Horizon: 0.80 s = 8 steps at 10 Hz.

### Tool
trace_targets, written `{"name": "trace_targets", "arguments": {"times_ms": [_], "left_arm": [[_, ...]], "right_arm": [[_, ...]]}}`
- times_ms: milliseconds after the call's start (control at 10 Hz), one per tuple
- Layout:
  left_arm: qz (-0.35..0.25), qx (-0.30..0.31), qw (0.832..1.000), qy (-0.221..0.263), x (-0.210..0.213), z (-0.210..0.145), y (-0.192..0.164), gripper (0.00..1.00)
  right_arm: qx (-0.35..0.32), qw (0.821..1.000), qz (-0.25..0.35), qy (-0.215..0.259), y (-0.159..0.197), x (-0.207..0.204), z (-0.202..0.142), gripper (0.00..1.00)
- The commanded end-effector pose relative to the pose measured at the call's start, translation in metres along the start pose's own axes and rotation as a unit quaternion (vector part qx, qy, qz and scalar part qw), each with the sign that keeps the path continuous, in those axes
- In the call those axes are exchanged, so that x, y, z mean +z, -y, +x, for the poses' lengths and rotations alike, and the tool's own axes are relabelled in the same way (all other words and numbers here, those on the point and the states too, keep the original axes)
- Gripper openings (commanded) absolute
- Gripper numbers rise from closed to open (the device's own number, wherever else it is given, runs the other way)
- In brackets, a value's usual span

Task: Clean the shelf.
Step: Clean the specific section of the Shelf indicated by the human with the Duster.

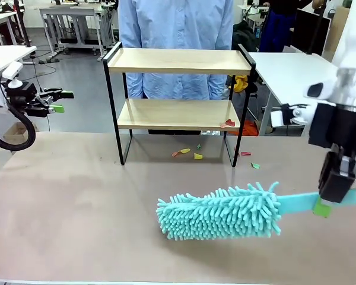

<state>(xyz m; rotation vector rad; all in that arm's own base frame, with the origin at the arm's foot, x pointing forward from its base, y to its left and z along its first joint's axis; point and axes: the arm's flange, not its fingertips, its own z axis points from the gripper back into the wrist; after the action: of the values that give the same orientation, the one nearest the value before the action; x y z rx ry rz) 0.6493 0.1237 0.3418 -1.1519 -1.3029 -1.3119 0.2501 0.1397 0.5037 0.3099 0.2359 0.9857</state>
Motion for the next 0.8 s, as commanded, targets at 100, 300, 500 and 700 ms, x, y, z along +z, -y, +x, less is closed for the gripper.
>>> {"name": "trace_targets", "arguments": {"times_ms": [100,300,500,700], "left_arm": [[-0.003,-0.004,1.0,-0.003,0.0,0.002,0.002,1.0],[-0.003,-0.004,1.0,-0.003,0.0,0.002,0.002,1.0],[-0.003,-0.004,1.0,-0.003,0.0,0.002,0.002,1.0],[-0.003,-0.004,1.0,-0.003,0.0,0.002,0.002,1.0]], "right_arm": [[0.0,1.0,0.0,0.0,0.0,0.0,0.0,0.13],[0.0,1.0,0.0,0.0,0.0,0.0,0.0,0.13],[0.0,1.0,0.0,0.0,0.0,0.0,0.0,0.13],[0.0,1.0,0.0,0.0,0.0,0.0,0.0,0.13]]}}
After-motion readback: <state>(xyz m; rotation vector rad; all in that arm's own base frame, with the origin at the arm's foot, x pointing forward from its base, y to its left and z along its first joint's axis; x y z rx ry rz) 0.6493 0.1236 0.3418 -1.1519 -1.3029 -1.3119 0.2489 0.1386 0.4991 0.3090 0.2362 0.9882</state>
